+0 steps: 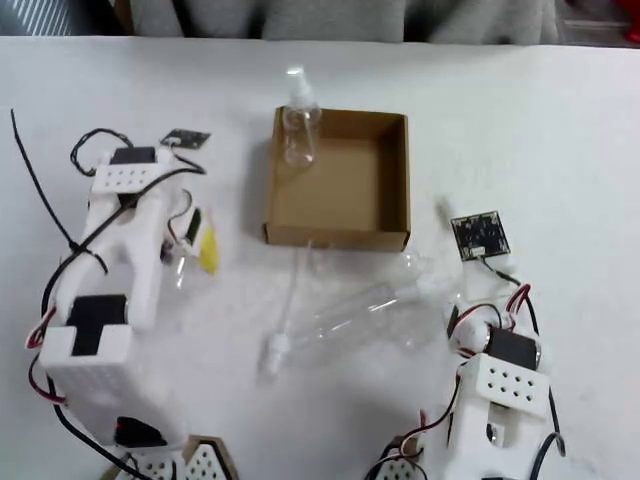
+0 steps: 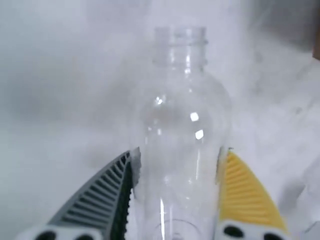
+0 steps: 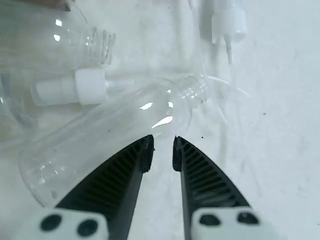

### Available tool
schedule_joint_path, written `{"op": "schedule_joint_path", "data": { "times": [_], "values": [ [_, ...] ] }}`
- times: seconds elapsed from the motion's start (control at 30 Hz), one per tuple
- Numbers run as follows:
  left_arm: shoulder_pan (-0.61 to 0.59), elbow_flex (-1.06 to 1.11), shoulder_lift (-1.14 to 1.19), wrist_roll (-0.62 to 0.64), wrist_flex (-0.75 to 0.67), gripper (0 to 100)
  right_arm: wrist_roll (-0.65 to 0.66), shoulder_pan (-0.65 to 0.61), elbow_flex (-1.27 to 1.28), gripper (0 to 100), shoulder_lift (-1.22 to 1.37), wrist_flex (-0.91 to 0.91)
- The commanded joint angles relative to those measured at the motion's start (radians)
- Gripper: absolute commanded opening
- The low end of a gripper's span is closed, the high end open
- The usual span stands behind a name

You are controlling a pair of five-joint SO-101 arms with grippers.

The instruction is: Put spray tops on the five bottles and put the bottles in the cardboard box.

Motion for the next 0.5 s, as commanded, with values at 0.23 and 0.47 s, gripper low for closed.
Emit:
{"op": "schedule_joint_path", "data": {
  "times": [0.23,0.47],
  "values": [
    [-0.007,0.009,-0.162,-0.014,0.127,40,0.011,-0.021,0.008,6.7,0.012,0.001],
    [-0.004,0.000,-0.150,-0.043,0.127,40,0.011,-0.021,0.008,6.7,0.012,0.001]
  ]
}}
